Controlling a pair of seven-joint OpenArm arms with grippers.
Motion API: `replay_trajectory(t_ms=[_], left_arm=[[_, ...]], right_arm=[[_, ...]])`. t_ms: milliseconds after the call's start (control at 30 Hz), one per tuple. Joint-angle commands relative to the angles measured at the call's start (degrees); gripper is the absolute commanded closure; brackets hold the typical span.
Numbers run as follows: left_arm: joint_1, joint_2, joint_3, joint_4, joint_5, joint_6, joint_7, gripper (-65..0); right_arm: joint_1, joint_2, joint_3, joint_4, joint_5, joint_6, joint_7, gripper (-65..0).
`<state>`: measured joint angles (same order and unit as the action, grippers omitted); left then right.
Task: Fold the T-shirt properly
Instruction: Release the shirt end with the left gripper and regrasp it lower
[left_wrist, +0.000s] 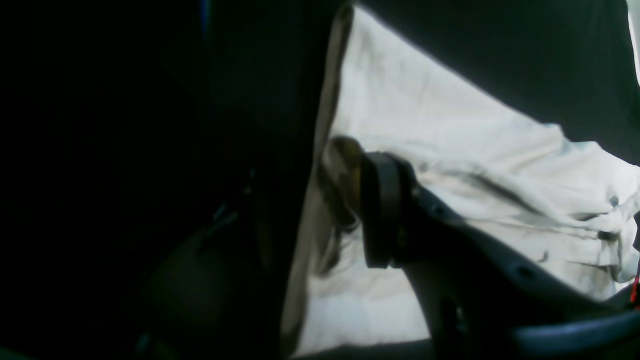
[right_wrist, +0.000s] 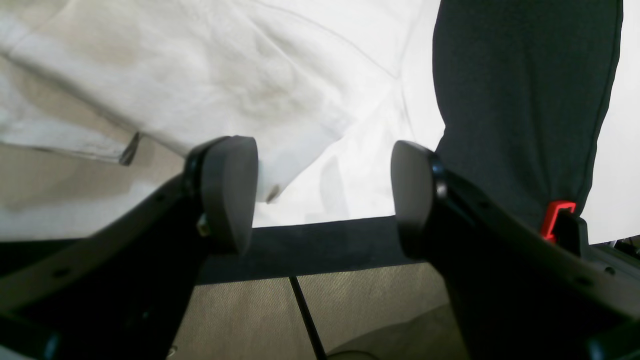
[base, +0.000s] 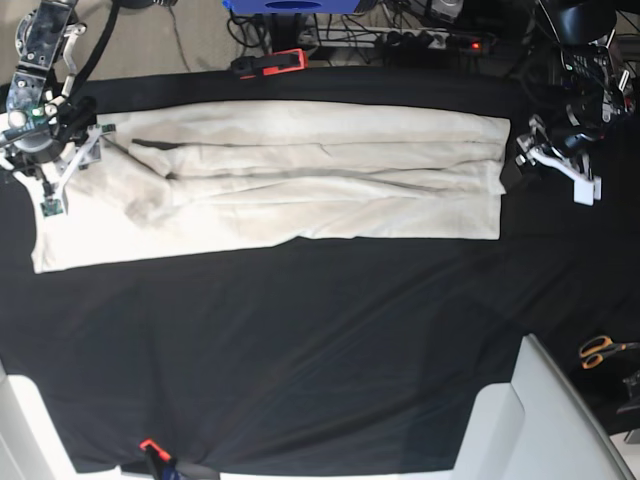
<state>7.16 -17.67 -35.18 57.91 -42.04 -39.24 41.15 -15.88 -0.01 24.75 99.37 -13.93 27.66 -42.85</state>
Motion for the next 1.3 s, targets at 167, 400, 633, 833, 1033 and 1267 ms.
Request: replay_trajectory(t_ms=[167, 400, 633, 833, 1033, 1267], left_arm=[[-0.87, -0.39, 4.81, -0.11, -0.99, -0.76, -1.01, -26.2], [-0.96, 0.66, 5.33, -4.68, -0.99, -0.76, -6.20, -26.0], [-1.05, 0.66, 5.33, -5.56, -0.02, -0.76, -6.29, -25.2], [-2.81, 2.33, 4.81, -6.79, 8.77, -0.76, -8.40, 0.0], [-3.16, 2.33, 4.72, -7.40, 9.73, -0.76, -11.30, 0.0], [-2.63, 0.13, 4.63, 0.51, 9.82, -0.76, -12.09, 0.0]], right_arm=[[0.45, 0.41, 0.08, 0.98, 0.00, -0.19, 0.70, -39.6], [0.36, 0.41, 0.08, 0.98, 0.00, -0.10, 0.70, -39.6], [0.36, 0.41, 0.08, 0.98, 0.00, -0.10, 0.78, -39.6], [0.27, 0.41, 0.08, 0.98, 0.00, -0.10, 0.78, -39.6], [-0.34, 0.41, 0.08, 0.98, 0.00, -0.10, 0.78, -39.6], [-0.34, 0.41, 0.08, 0.98, 0.00, -0.10, 0.78, -39.6]])
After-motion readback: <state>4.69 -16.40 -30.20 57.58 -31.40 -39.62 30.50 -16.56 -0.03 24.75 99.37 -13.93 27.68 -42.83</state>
